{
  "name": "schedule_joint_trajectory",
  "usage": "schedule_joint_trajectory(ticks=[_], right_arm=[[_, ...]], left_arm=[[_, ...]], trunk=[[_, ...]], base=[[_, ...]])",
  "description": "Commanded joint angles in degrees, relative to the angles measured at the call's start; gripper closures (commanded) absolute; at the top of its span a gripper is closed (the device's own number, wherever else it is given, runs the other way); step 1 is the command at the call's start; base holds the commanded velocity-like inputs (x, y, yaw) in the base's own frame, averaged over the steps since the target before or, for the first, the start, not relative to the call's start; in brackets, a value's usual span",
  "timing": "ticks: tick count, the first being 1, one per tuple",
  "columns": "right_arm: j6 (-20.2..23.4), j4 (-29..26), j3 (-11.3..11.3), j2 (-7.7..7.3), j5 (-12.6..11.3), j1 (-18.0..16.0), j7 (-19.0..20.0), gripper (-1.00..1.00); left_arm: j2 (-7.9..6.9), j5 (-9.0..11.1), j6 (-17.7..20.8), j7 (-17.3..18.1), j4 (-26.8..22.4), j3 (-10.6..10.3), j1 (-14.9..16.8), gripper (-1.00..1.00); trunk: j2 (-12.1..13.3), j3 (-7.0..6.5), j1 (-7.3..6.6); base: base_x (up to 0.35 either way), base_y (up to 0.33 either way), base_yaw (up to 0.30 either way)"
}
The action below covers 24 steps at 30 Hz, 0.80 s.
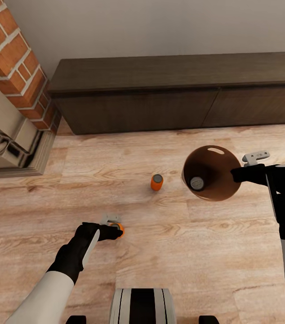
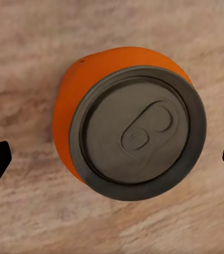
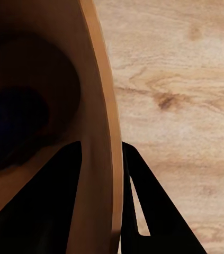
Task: Put the three can of soda from the living room inside the tash can in the kitchen.
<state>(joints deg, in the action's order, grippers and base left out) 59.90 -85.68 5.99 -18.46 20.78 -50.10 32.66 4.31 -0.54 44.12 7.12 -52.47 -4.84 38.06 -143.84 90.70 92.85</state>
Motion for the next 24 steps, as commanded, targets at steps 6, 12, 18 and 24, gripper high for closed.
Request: schedule_joint_trajectory(ticks=[6,12,18,24], right_arm=[[0.1,0.0,0.0,0.0,-0.6,0.0,0.2,1.0],[0.1,0.0,0.0,0.0,-0.6,0.1,0.2,1.0],[0.1,0.0,0.0,0.02,-0.6,0.1,0.2,1.0],[0.1,0.0,-0.9,0.03,-0.6,0.1,0.2,1.0]], left_arm=[[0.0,0.0,0.1,0.0,0.0,0.0,0.0,-1.0],[0.0,0.0,0.1,0.0,0.0,0.0,0.0,-1.0],[0.03,0.0,0.1,-0.1,-0.1,0.0,0.0,-1.0],[0.08,0.1,0.1,-0.1,0.0,0.0,0.0,-1.0]], trunk=[[0.0,0.0,-0.01],[0.0,0.0,-0.01],[0.0,0.0,-0.01],[0.0,0.44,0.04]], base=[[0.098,0.0,0.0],[0.102,0.0,0.0],[0.012,0.0,0.0],[0.001,0.0,0.0]])
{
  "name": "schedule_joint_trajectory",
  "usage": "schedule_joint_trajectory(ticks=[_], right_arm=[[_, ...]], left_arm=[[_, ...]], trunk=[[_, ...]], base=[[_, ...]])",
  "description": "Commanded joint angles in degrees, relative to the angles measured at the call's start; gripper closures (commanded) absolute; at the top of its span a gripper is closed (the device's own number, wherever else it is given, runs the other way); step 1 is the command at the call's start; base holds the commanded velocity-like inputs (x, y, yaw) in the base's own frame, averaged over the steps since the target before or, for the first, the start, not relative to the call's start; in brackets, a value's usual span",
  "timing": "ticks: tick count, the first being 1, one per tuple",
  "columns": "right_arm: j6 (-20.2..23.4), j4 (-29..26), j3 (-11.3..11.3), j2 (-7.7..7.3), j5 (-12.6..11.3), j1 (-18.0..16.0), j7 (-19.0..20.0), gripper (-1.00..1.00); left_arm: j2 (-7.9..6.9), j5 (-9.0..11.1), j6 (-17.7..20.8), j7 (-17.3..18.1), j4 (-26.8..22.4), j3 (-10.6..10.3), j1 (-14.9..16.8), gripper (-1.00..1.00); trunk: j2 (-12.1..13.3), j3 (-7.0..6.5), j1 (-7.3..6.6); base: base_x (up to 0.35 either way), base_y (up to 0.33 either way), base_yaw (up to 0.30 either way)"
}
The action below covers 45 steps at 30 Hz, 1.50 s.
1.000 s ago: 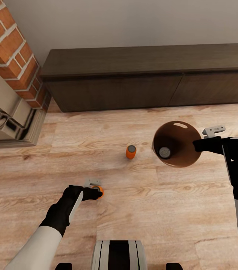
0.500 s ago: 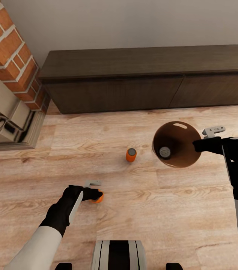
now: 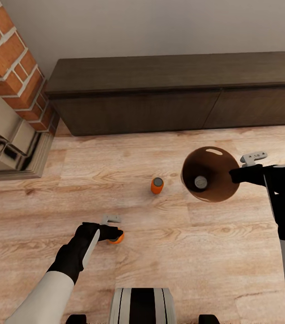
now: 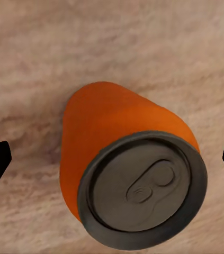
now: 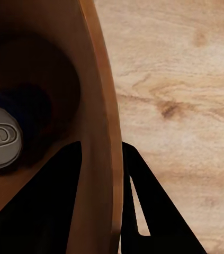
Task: Put the three can of soda from the living room inside the tash can in the kitchen.
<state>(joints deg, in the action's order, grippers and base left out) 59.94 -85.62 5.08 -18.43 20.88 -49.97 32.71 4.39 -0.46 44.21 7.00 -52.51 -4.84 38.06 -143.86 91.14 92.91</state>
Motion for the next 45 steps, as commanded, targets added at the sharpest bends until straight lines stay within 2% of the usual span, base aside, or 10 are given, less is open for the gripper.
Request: schedule_joint_trajectory(ticks=[1,6,20,21,37,45], right_arm=[[0.1,-0.1,-0.2,-0.01,-0.7,0.0,0.1,1.0],[0.1,-0.1,-0.6,0.03,-0.7,0.0,0.1,1.0],[0.1,-0.1,-0.7,-0.02,-0.7,0.0,0.1,1.0],[0.1,-0.1,-0.7,-0.02,-0.7,0.0,0.1,1.0],[0.1,-0.2,-1.3,-0.01,-0.6,0.0,0.1,1.0],[0.1,-0.2,-1.5,-0.03,-0.7,0.1,0.1,1.0]], left_arm=[[0.0,0.0,0.0,0.0,0.0,0.0,0.0,-1.0],[0.01,0.0,0.0,0.0,0.0,0.0,0.0,-1.0],[-0.03,0.0,0.0,0.0,-0.4,0.1,-0.1,-1.0],[-0.03,0.0,0.0,0.0,-0.4,0.0,-0.1,1.0],[0.0,0.0,0.0,0.1,-0.6,0.0,-0.2,1.0],[0.01,-0.2,0.0,0.0,0.0,0.0,-0.2,1.0]], trunk=[[0.0,0.22,0.01],[-0.1,1.33,0.14],[-0.1,1.33,0.14],[-0.1,1.33,0.14],[-0.1,1.33,0.14],[0.0,-0.44,-0.07]], base=[[0.0,0.0,0.0],[0.0,0.0,0.0],[0.0,0.0,0.0],[0.0,0.0,0.0],[0.0,0.0,0.0],[0.0,0.0,0.0]])
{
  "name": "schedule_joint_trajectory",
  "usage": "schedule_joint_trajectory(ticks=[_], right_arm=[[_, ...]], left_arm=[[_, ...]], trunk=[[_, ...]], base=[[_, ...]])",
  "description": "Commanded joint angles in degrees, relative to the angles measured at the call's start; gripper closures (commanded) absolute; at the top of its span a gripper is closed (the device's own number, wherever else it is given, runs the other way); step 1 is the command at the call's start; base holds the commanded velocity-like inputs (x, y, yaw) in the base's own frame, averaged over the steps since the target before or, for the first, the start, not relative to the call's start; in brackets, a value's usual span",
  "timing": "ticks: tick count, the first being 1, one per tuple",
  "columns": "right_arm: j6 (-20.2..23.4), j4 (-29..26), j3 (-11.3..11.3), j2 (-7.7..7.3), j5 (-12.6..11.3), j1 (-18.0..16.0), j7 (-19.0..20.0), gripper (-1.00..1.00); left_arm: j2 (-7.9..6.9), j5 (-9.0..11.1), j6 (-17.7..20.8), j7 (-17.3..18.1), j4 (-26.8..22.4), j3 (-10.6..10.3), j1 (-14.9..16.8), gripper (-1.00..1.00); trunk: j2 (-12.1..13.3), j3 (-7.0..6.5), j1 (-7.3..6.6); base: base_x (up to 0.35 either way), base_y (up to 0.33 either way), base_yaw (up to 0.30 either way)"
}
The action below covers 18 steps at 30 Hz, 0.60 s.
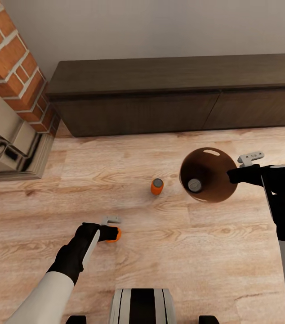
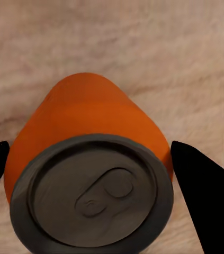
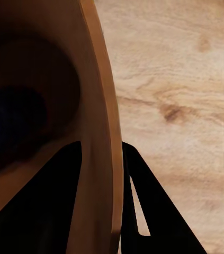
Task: Put the three can of soda from the living room inside the tash can in the kitchen.
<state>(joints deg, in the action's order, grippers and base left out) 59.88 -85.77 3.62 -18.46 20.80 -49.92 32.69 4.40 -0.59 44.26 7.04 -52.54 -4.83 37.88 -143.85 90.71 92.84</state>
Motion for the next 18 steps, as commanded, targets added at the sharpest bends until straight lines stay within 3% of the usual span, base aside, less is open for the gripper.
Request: schedule_joint_trajectory(ticks=[1,18], right_arm=[[0.1,0.0,0.0,0.0,-0.6,0.0,0.1,1.0],[0.1,0.0,-0.1,0.06,-0.6,0.0,0.1,1.0]], left_arm=[[0.0,-0.1,0.0,0.0,0.0,0.0,0.0,1.0],[0.0,-0.1,0.0,0.1,0.1,0.0,0.0,1.0]], trunk=[[0.0,-0.23,-0.03],[0.2,-4.0,-0.46]], base=[[0.0,0.0,0.0],[0.0,0.0,0.0]])
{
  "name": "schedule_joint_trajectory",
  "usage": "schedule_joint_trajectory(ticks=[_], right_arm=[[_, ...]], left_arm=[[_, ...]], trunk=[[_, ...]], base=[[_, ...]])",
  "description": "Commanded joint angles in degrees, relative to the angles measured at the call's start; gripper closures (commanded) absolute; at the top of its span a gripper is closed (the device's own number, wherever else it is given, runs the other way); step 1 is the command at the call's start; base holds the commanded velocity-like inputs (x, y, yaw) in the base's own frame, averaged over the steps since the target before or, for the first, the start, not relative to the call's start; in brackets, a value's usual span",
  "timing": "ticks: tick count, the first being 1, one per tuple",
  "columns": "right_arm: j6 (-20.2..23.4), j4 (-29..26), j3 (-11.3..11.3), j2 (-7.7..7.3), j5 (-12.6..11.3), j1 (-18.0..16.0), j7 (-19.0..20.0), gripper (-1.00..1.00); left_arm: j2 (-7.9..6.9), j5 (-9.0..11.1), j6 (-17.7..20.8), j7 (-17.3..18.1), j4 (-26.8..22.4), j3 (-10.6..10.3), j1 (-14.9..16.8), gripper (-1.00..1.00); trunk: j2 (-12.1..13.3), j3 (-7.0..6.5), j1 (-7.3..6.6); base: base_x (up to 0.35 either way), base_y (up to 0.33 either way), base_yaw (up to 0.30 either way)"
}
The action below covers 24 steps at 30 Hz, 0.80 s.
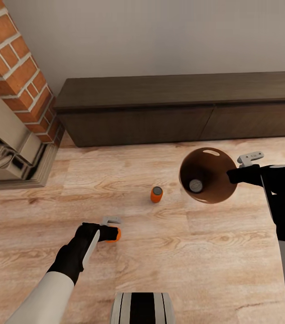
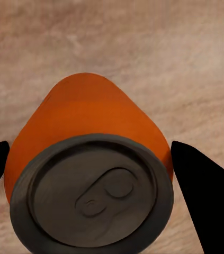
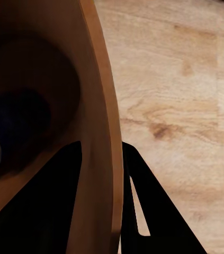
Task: Put the three can of soda from the living room inside the tash can in the kitchen.
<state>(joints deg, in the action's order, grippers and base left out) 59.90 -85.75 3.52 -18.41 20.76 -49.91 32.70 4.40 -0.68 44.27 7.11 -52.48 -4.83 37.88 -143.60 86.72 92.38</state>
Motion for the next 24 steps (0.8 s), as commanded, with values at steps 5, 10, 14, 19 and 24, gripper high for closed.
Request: schedule_joint_trajectory(ticks=[5,10,14,19,24], right_arm=[[0.1,0.0,0.0,0.01,-0.5,0.0,0.1,1.0],[0.1,0.1,0.1,-0.06,-0.6,0.0,0.2,1.0],[0.1,0.1,0.2,-0.27,-0.7,0.0,2.3,1.0],[0.1,0.1,0.3,-0.47,-0.4,0.0,5.0,1.0],[0.1,0.1,0.3,-0.32,3.0,0.3,6.9,1.0]], left_arm=[[-0.09,0.1,0.2,0.3,-0.6,0.0,0.0,1.0],[-0.1,0.3,3.0,0.3,-4.3,0.0,0.1,1.0],[-0.2,0.4,9.9,0.5,-12.6,0.1,0.2,1.0],[-0.23,0.4,15.7,3.2,-20.9,0.1,0.3,1.0],[-0.56,0.3,15.7,10.0,-24.9,0.2,0.7,1.0]], trunk=[[0.1,-1.12,-0.13],[0.1,-2.22,-0.26],[0.2,-3.11,-0.36],[0.3,-4.22,-0.49],[0.3,-5.33,-0.62]], base=[[0.0,0.0,0.0],[0.0,0.0,0.0],[0.0,0.0,0.0],[0.0,0.0,0.0],[0.0,0.0,0.0]])
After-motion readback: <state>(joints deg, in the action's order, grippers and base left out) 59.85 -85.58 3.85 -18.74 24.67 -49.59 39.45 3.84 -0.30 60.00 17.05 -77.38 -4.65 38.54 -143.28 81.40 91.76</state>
